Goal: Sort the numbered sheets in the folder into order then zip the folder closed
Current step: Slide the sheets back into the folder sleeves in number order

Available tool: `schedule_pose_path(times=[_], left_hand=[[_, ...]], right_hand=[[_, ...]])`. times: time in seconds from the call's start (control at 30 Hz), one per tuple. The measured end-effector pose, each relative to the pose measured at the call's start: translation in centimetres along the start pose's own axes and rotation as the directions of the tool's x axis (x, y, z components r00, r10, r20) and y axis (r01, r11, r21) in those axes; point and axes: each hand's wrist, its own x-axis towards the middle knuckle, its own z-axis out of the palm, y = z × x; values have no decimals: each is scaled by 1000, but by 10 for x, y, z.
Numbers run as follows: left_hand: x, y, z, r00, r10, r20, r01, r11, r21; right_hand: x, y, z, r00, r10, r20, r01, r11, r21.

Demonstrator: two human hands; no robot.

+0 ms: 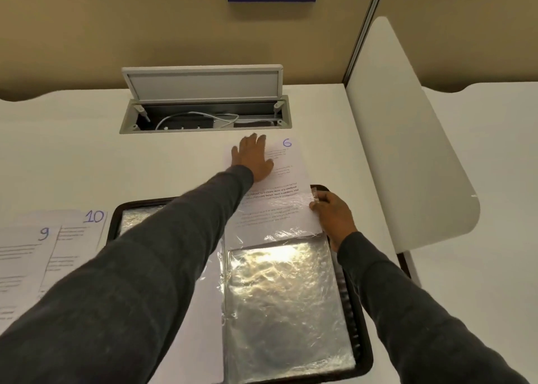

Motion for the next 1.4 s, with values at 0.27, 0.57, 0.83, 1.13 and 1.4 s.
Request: schedule_pose_path(times=[0.27, 0.57, 0.83, 1.13, 1.4], left_hand=[[49, 1, -18, 983, 10, 182, -12, 1000, 9], [43, 0, -57, 964, 156, 213, -110, 971, -212], [21, 2, -58, 853, 236, 466, -126, 959, -255], [-21, 16, -34, 848, 268, 456, -120, 937, -328], [-45, 23, -26, 872, 254, 418, -163, 957, -242]], right_hand=[[-13, 14, -3, 996, -94, -10, 95, 992, 86], [-13, 4, -4, 998, -37, -45, 44, 982, 181], [-14, -7, -5, 998, -44, -39, 50, 985, 166], [-16, -11, -5, 992, -77, -97, 92, 981, 171], [-8, -8, -5, 993, -53, -108, 65, 992, 108]])
